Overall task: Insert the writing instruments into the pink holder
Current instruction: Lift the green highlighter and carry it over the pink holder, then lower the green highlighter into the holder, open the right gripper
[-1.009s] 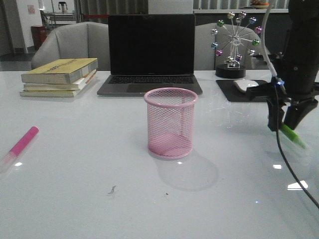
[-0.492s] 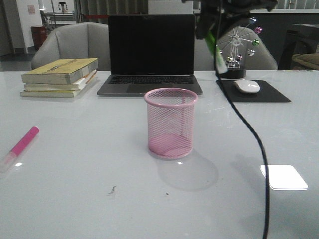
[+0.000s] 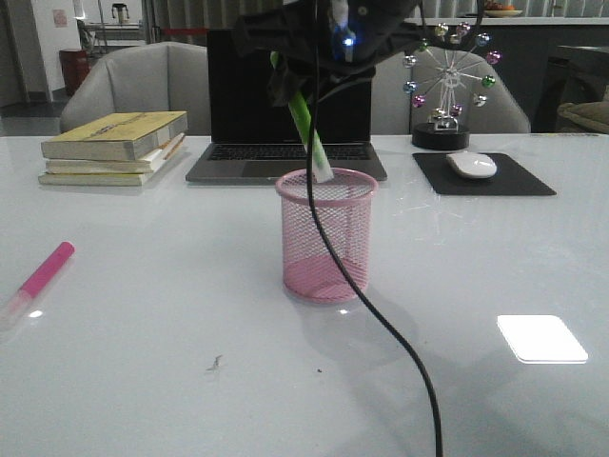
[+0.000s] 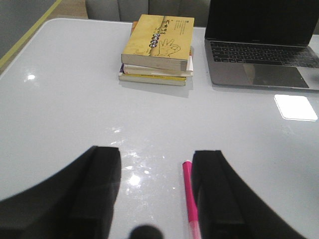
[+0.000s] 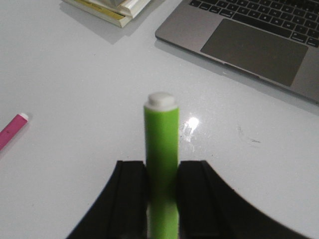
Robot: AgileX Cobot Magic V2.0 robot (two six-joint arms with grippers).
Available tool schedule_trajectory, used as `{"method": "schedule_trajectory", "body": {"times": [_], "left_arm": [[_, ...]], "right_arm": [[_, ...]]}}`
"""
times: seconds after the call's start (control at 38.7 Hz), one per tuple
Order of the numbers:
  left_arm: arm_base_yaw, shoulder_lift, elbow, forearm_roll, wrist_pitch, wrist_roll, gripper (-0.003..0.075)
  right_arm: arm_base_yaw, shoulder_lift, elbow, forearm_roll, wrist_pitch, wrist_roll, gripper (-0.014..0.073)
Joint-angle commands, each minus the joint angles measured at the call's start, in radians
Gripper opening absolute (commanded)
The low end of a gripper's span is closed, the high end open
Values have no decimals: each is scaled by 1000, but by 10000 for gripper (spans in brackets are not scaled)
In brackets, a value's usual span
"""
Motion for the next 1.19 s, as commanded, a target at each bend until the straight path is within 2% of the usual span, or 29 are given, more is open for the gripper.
{"method": "schedule_trajectory", "body": {"times": [0.0, 0.1, 0.41, 0.47, 0.62, 0.67, 0.91, 1.03, 1.16], "left_arm": [[-7, -3, -34, -10, -71, -9, 404], [-7, -3, -34, -10, -72, -9, 404], [-7, -3, -34, -10, -72, -9, 404], [-7, -3, -34, -10, -72, -9, 404], [-7, -3, -34, -10, -72, -9, 404], [-7, -3, -34, -10, -72, -9, 404], [-7, -3, -34, -10, -72, -9, 404], [-7, -3, -34, -10, -72, -9, 404], [-7, -3, -34, -8, -72, -9, 404]], "right_arm": [[1, -63, 22, -3, -192, -11, 57], [1, -63, 49, -3, -237, -11, 57], [1, -63, 46, -1, -207, -11, 71], [1, -63, 46, -1, -180, -11, 116], [1, -67, 45, -1, -89, -11, 363], [1, -74, 45, -1, -71, -11, 391], [-3, -166, 45, -90, -73, -11, 393], [-17, -244, 45, -158, 4, -11, 393], [-65, -331, 66, -168, 89, -11, 393]]}}
